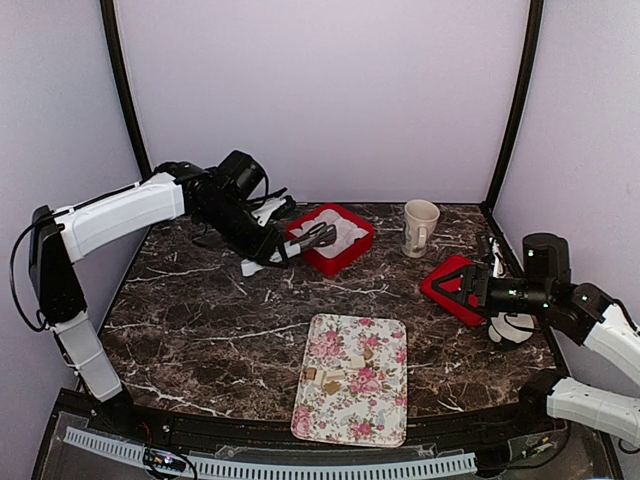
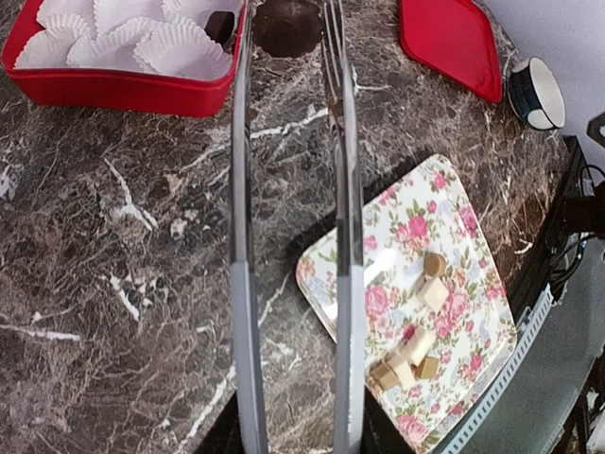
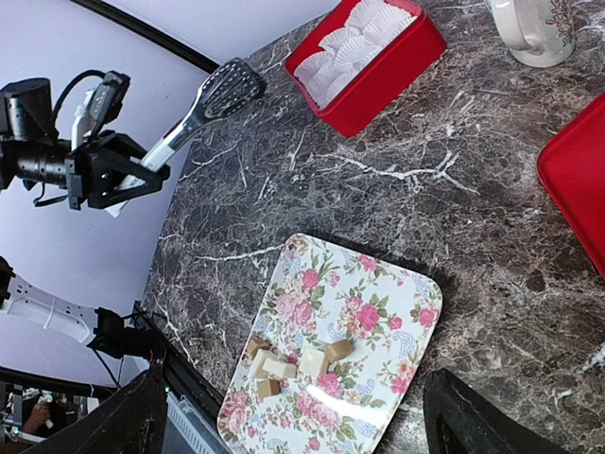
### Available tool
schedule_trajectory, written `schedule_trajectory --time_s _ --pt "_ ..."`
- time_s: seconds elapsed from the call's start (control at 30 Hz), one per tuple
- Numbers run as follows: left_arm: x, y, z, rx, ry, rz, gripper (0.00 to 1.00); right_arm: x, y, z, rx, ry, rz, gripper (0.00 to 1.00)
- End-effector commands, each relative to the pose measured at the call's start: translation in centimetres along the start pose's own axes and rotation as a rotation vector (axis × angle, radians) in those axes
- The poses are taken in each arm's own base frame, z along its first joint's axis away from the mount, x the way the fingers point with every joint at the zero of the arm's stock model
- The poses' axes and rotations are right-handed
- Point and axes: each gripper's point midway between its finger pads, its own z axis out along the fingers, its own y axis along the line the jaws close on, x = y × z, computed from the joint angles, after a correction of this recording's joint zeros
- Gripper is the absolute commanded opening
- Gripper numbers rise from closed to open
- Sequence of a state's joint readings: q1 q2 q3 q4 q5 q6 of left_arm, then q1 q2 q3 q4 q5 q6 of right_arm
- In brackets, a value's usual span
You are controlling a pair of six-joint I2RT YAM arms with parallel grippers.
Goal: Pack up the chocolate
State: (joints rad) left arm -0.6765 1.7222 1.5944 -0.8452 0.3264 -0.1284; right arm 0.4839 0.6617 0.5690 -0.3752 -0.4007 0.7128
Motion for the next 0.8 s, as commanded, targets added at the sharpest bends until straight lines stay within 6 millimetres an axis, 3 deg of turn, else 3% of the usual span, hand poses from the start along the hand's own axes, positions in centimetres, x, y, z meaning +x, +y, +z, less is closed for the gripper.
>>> schedule_trajectory --time_s 0.0,0.13,0.17,0.27,0.5,0.77 --pt "-4.2 0.2 0.4 0.074 -0.084 -0.017 0.19 -0.3 -0.4 0.1 0.014 -0.017 -0.001 0.95" --pt "-5.1 1.1 2.5 0.095 -0.055 -0.032 0.19 -0.3 -0.5 0.2 0.019 -0.017 0.004 0.95" --pt "-5.4 2.3 2.7 0.091 -0.055 -0.056 0.19 -0.2 -0.6 0.2 0.022 -0.015 0.006 0.95" --pt "-5.4 3.3 3.9 0.106 -0.034 -0.083 0.2 -0.3 -0.7 0.2 0.028 -0.017 0.009 0.95" --pt "-5.3 5.2 5.2 0.117 -0.013 -0.143 0.21 0.0 -1.1 0.5 0.033 -0.014 0.021 0.95" --pt "-4.7 5.6 6.0 0.122 0.021 -0.143 0.23 0.1 -1.3 0.8 0.032 -0.006 0.024 0.95"
